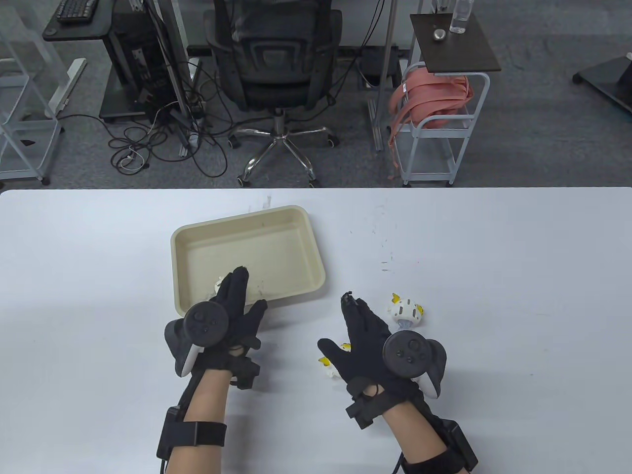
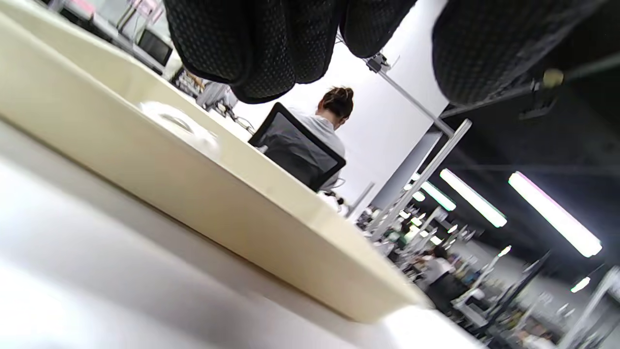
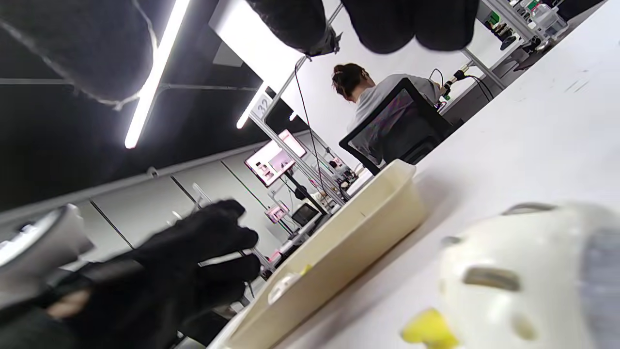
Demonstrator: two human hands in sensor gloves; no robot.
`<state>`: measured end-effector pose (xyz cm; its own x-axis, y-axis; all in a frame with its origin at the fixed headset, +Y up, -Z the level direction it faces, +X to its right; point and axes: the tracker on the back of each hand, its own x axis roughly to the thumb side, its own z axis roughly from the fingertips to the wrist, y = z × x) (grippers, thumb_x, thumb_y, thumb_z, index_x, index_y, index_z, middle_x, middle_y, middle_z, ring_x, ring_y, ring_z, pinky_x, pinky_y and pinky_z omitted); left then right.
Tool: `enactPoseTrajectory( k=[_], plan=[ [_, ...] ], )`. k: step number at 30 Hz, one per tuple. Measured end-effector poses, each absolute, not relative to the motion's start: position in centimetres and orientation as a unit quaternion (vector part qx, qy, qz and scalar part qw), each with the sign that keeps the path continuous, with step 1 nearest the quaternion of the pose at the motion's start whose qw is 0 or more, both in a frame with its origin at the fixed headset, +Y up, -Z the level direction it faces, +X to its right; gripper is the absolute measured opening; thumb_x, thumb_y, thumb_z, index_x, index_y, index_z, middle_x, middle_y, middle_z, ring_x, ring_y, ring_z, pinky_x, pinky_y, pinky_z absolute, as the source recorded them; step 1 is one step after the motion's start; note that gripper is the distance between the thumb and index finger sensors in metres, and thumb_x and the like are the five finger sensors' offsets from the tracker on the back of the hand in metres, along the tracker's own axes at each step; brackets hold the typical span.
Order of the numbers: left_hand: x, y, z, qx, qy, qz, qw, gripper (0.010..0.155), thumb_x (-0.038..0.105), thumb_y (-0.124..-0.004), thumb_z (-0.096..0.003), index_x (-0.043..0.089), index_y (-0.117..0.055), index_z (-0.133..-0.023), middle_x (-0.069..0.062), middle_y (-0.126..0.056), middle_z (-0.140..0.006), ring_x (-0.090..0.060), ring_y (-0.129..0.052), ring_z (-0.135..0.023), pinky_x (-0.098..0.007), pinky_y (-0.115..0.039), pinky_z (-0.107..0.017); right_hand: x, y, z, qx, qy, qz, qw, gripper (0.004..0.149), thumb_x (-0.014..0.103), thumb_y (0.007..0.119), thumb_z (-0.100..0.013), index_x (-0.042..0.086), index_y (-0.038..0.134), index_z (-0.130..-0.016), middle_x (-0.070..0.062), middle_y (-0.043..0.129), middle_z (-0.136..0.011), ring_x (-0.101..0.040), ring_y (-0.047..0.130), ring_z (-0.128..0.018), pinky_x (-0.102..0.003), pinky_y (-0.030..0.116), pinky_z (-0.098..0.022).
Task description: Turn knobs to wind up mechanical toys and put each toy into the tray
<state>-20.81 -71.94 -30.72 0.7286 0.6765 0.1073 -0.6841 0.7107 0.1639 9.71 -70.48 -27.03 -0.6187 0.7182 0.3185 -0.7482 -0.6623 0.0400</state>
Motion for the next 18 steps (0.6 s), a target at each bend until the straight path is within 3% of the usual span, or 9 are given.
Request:
enactPoseTrajectory(
  k=[3, 9, 18],
  plan=[
    [-19.9, -72.0, -29.6, 0.112, -0.051, 0.375, 0.919, 0.078, 0.059, -0.079, -0.0494, 0.029, -0.048, -0.114, -0.013, -0.060, -0.115, -0.036, -0.088, -0.090, -0.043, -0.077, -0.067, 9.6, -70.4, -26.8, 0.148, -0.062, 0.906, 0.391, 0.098, 0.065, 0.077, -0.048, 0.003, 0.040, -0.114, -0.037, 0.034, -0.115, -0.063, 0.039, -0.096, -0.077, 0.029, -0.065],
    [-18.6, -72.5, -28.4, 0.082, -0.084, 0.361, 0.925, 0.082, 0.062, -0.078, -0.0487, 0.025, -0.045, -0.114, -0.018, -0.054, -0.116, -0.042, -0.083, -0.093, -0.050, -0.074, -0.067, 9.3, -70.7, -26.9, 0.134, -0.058, 0.938, 0.315, 0.098, 0.064, 0.077, -0.049, 0.000, 0.041, -0.113, -0.039, 0.039, -0.113, -0.065, 0.048, -0.093, -0.077, 0.041, -0.063],
    [-18.0, -73.2, -28.1, 0.076, -0.100, 0.256, 0.959, 0.082, 0.062, -0.079, -0.0481, 0.024, -0.047, -0.114, -0.019, -0.058, -0.114, -0.040, -0.088, -0.090, -0.050, -0.075, -0.066, 6.6, -71.8, -26.7, 0.134, -0.028, 0.984, 0.118, 0.081, 0.059, 0.084, -0.047, 0.008, 0.068, -0.108, -0.034, 0.069, -0.104, -0.053, 0.084, -0.073, -0.061, 0.073, -0.049]
  ],
)
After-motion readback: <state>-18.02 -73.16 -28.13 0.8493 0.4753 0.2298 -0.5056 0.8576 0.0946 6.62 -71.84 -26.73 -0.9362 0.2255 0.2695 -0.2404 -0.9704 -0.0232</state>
